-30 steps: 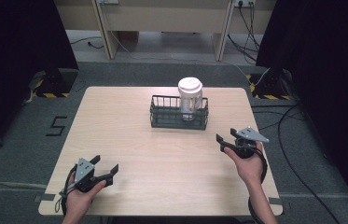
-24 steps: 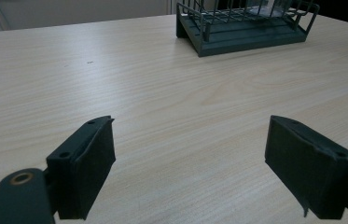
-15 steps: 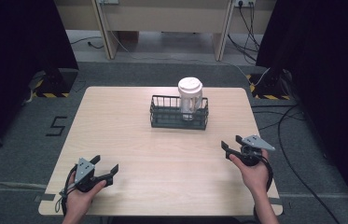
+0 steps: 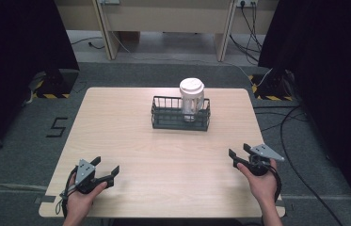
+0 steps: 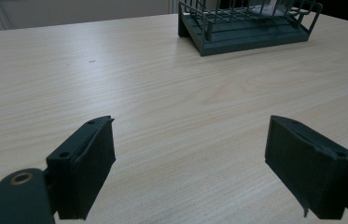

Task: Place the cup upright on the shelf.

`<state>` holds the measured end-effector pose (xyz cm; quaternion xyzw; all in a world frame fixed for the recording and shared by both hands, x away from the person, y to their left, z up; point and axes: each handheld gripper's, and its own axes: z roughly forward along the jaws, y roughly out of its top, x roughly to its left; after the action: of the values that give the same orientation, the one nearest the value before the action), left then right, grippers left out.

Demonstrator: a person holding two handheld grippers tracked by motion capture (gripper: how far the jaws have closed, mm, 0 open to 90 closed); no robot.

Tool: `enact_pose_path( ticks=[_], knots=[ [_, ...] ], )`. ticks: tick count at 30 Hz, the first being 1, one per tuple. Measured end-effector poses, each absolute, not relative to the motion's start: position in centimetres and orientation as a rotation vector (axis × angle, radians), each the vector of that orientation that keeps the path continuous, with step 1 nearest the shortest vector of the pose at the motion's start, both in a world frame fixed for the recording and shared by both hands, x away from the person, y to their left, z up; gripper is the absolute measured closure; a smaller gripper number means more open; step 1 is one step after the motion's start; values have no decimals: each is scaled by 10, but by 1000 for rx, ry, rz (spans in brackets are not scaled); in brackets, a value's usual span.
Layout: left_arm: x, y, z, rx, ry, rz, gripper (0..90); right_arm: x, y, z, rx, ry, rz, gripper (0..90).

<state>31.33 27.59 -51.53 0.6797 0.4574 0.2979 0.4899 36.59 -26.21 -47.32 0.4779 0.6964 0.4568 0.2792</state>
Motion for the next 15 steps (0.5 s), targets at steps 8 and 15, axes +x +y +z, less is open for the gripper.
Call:
enact_pose_path(
  ticks=[8,15],
  knots=[
    [313,276,-515,1652,1113,726,153,356,-271,-482,1305,1851,1220,336],
    [313,276,-515,1650,1116,729,152,348,-277,-488,1319,1829,1224,335]
  ],
)
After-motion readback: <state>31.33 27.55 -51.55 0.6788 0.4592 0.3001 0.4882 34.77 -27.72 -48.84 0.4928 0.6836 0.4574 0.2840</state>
